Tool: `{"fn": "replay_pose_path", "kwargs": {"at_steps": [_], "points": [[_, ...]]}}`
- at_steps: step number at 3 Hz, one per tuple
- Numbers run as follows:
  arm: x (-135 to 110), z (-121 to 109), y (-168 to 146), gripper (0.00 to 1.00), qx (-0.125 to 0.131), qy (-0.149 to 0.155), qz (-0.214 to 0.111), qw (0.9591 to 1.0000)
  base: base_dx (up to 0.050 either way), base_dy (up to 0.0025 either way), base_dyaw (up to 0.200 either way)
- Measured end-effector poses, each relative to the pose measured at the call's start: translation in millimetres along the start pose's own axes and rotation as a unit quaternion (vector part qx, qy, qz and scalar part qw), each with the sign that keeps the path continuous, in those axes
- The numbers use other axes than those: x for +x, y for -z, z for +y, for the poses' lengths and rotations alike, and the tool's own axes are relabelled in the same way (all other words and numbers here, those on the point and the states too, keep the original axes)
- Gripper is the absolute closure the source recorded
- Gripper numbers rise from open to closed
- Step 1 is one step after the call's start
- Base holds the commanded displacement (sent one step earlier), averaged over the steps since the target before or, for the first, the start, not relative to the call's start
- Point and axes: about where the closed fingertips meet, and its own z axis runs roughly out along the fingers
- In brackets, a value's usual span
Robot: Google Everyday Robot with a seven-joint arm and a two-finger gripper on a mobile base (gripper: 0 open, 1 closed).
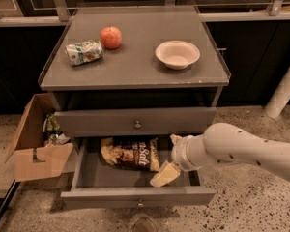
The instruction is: Pick brown chip bag from middle drawer and place on counter
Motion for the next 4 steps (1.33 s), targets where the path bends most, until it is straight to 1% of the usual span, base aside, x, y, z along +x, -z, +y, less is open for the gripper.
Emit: {"fn": "replay_pose_path", "kwargs": {"at_steps": [1, 2, 3, 4], "points": [[9.7, -8.4, -41.1, 0.0, -0.006, -0.017, -0.017, 0.9997, 0.0, 0.0, 0.0], [15.5, -13.8, -65.4, 0.0, 0.001, -0.029, -0.024, 0.9993, 0.0, 0.0, 0.0], [20.8, -19.5, -93.1, 0.0, 0.01, -0.039, -0.018, 0.999, 0.0, 0.0, 0.0], [22.4, -39.5, -146.5, 0.0, 0.02, -0.055, 0.003, 0.9983, 0.0, 0.0, 0.0]]}}
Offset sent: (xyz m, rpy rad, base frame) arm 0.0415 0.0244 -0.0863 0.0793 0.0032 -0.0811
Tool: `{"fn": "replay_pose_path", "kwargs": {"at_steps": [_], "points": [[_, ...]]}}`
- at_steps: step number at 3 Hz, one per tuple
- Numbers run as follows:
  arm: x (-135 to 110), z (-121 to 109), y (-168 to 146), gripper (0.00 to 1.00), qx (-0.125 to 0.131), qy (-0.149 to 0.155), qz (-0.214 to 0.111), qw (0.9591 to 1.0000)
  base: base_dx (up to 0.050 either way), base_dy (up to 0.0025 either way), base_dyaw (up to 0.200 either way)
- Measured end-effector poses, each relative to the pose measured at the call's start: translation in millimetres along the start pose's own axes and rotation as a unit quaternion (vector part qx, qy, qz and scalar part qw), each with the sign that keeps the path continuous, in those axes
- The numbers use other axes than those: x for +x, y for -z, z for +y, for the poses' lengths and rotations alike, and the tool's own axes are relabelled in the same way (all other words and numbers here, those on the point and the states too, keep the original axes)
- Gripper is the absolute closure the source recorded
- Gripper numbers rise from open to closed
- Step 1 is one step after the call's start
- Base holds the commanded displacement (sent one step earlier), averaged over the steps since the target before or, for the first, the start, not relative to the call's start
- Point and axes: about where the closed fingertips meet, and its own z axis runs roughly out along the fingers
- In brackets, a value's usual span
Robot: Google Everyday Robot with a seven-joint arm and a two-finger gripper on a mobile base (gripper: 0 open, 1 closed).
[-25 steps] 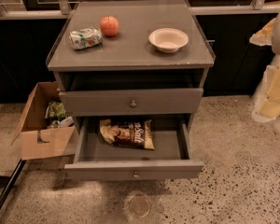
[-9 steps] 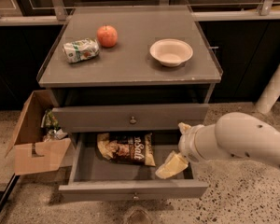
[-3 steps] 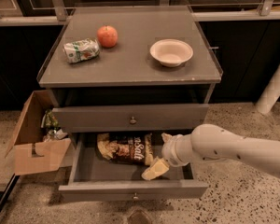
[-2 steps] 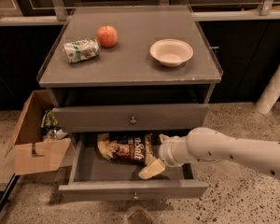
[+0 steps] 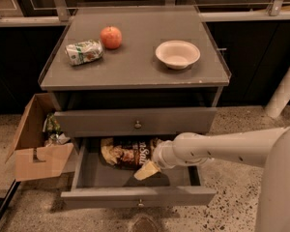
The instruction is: Pick brown chip bag from middle drawer and place on counter
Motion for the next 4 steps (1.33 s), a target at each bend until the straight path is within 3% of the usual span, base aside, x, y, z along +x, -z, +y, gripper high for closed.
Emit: {"fn": "replay_pose_path", "kwargs": {"at_steps": [2, 4], "points": [[2.1, 0.4, -0.2, 0.0, 0.009, -0.005, 0.001, 0.9999, 0.0, 0.0, 0.0], [17.5, -15.2, -23.8, 0.0, 0.032, -0.043, -0.022, 0.9983, 0.0, 0.0, 0.0]]}}
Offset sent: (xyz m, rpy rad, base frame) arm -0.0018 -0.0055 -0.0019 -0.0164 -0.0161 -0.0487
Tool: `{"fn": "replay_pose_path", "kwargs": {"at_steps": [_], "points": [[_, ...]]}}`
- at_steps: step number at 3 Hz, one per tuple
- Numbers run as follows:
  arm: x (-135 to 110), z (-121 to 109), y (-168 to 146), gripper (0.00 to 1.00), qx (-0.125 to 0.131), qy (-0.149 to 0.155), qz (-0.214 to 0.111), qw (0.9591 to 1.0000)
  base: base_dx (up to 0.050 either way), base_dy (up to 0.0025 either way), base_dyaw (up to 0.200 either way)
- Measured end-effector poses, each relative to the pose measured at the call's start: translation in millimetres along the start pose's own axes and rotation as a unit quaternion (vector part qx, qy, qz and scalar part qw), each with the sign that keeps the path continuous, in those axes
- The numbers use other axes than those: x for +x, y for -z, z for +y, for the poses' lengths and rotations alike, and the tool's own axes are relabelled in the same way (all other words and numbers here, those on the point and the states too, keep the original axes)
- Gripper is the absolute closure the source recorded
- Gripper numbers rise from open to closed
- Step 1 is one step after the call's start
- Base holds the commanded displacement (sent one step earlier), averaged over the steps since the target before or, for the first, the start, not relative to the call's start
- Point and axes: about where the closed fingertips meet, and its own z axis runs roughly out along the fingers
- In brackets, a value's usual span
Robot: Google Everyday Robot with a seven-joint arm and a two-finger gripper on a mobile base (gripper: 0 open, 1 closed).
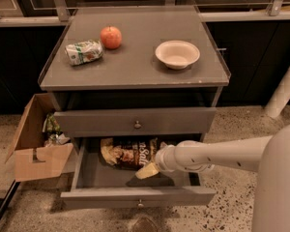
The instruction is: Pick brown chip bag from middle drawer and place on counter
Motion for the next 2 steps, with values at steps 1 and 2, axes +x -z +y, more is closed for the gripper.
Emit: {"fn": "replay_pose_path", "kwargs": {"at_steps": [1, 2], "points": [[6.0, -9.6, -16.9, 0.0, -0.001, -0.009, -0.012, 0.9999, 0.0, 0.0, 0.0], [10.2, -16.2, -34.6, 0.0, 0.0, -0.016, -0.019, 0.9997, 0.0, 0.0, 0.0]]}}
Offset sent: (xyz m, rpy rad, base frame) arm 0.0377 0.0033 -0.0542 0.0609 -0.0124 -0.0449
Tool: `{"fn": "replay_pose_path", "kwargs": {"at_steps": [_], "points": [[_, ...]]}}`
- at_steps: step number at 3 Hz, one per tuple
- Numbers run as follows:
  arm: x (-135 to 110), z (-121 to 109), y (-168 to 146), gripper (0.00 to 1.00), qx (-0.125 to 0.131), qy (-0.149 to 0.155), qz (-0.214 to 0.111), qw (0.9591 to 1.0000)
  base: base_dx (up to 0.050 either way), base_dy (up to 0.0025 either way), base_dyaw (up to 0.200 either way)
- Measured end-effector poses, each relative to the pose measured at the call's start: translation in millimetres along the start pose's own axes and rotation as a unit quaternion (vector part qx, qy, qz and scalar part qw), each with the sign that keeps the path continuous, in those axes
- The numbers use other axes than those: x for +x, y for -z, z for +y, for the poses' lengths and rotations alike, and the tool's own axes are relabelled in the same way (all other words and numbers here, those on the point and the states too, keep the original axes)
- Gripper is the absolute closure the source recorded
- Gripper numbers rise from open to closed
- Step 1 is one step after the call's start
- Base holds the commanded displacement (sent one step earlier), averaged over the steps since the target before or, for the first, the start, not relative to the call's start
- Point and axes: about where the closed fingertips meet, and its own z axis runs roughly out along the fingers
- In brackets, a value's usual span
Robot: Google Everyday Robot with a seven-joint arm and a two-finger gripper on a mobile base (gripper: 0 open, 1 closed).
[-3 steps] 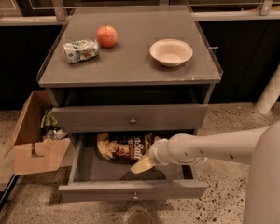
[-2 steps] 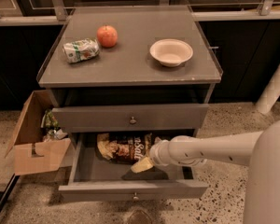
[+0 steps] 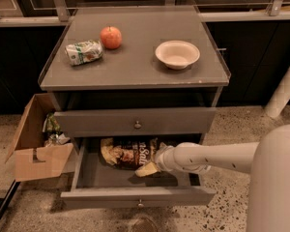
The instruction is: Pick brown chip bag from middle drawer and place on counter
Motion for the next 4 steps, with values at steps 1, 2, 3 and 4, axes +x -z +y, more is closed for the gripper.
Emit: {"fn": "replay_pose_path", "kwargs": {"at_steps": [1, 2, 3, 4], "points": [[1.0, -4.3, -33.7, 0.0, 0.0, -0.01, -0.008, 0.9999, 0.0, 0.0, 0.0], [-3.4, -5.1, -46.9, 0.0, -0.001, -0.006, -0.008, 0.9999, 0.0, 0.0, 0.0], [-4.1, -5.2, -59.9, 0.0, -0.006, -0.004, -0.001, 1.0, 0.0, 0.0, 0.0], [5.8, -4.2, -78.0, 0.0, -0.02, -0.008, 0.019, 0.9996, 0.0, 0.0, 0.0]]}}
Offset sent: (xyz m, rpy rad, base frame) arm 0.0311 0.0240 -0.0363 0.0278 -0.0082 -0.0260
